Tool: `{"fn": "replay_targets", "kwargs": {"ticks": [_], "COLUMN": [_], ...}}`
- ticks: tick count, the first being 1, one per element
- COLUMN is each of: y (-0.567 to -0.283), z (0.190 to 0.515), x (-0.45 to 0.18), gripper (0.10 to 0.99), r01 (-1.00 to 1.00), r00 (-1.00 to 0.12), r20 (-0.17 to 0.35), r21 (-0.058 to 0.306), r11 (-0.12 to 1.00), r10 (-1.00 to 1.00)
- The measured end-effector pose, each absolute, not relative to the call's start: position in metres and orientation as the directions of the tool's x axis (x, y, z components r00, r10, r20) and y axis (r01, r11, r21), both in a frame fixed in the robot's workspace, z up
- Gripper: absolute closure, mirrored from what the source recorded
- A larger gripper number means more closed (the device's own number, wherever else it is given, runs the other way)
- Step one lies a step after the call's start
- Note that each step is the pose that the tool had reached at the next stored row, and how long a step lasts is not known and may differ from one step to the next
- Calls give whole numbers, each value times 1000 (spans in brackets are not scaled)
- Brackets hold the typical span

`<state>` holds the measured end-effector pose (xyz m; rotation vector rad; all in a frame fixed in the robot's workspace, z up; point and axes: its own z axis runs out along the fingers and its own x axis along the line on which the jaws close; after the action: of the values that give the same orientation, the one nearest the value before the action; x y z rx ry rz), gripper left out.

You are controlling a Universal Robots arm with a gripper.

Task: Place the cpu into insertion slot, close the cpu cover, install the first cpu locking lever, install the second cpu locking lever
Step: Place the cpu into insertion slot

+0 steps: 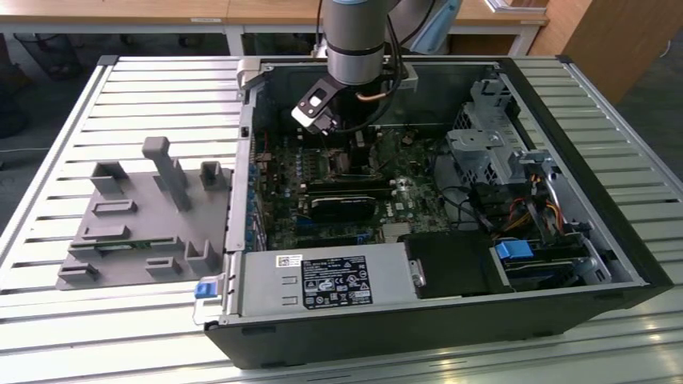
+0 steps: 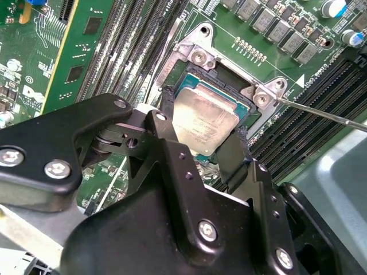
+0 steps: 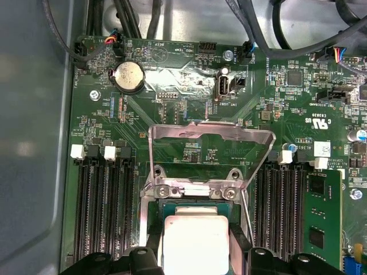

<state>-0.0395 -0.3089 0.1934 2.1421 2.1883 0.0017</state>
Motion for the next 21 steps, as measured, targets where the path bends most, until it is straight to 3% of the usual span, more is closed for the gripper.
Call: {"fn": "replay_targets", "kwargs": {"ticks": [9, 10, 21], "y": [-309, -309, -309], "z": [193, 193, 195], "x": [-40, -40, -40], "gripper": [537, 475, 475], "r01": [998, 998, 998], "r00": [-20, -20, -20], "r20": [-56, -56, -56], "r21": [56, 56, 56], "r11": [23, 23, 23], "r10": [998, 998, 998]}}
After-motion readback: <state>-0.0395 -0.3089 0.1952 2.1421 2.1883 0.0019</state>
